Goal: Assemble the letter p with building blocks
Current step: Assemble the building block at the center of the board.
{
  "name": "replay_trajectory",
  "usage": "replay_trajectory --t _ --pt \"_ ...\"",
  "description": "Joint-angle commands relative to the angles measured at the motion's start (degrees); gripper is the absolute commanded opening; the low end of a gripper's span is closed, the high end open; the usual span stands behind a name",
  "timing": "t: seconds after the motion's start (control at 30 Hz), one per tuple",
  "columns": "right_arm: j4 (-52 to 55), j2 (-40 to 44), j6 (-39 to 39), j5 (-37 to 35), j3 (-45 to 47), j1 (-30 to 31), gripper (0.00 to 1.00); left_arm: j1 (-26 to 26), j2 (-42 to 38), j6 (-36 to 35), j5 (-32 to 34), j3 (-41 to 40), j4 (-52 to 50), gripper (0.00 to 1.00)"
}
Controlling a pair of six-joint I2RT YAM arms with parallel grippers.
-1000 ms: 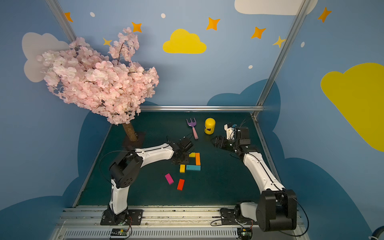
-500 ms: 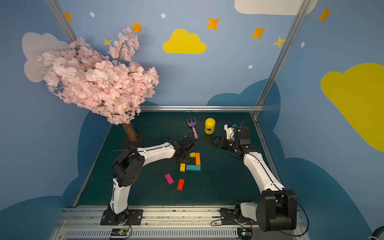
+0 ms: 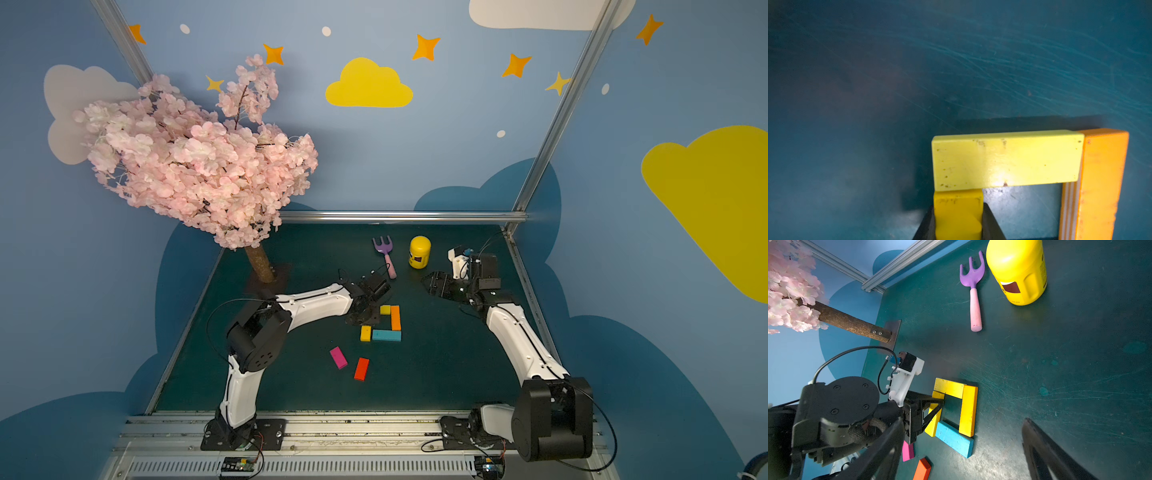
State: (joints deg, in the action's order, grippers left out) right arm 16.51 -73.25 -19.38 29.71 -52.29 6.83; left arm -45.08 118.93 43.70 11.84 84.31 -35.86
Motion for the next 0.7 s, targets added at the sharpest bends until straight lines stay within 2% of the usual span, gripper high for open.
replay_trajectory --t 0.0,0.17,0.3,0.5,0.6,0.67 --pt "-0.5 -0.4 -0.4 1.0 0.8 -0.2 0.88 0.6 2.8 -0.4 1.1 -1.9 -0.2 0.35" --pt "-0.5 -0.2 -0.5 1.0 0.7 -0.2 0.88 0.4 2.2 -0.4 1.0 -2.6 -0.1 0.42" --pt "-0.4 0.0 -0.5 1.1 0.9 -0.2 0.88 0.3 0.8 -0.1 1.1 -4.2 0.6 0.6" --pt "-0.4 0.2 -0.7 1.4 1.1 0.2 0.88 -0.1 -3.4 0.2 3.3 -7.0 0.8 0.8" --pt "0.5 0.8 1.0 0.9 1.1 2.1 0.89 -0.3 -7.8 -0.9 5.6 -8.1 0.7 0.99" --pt "2.2 1.4 1.7 -1.2 0.8 4.8 0.89 -0.6 -11.6 -2.3 8.1 -8.9 0.7 1.0"
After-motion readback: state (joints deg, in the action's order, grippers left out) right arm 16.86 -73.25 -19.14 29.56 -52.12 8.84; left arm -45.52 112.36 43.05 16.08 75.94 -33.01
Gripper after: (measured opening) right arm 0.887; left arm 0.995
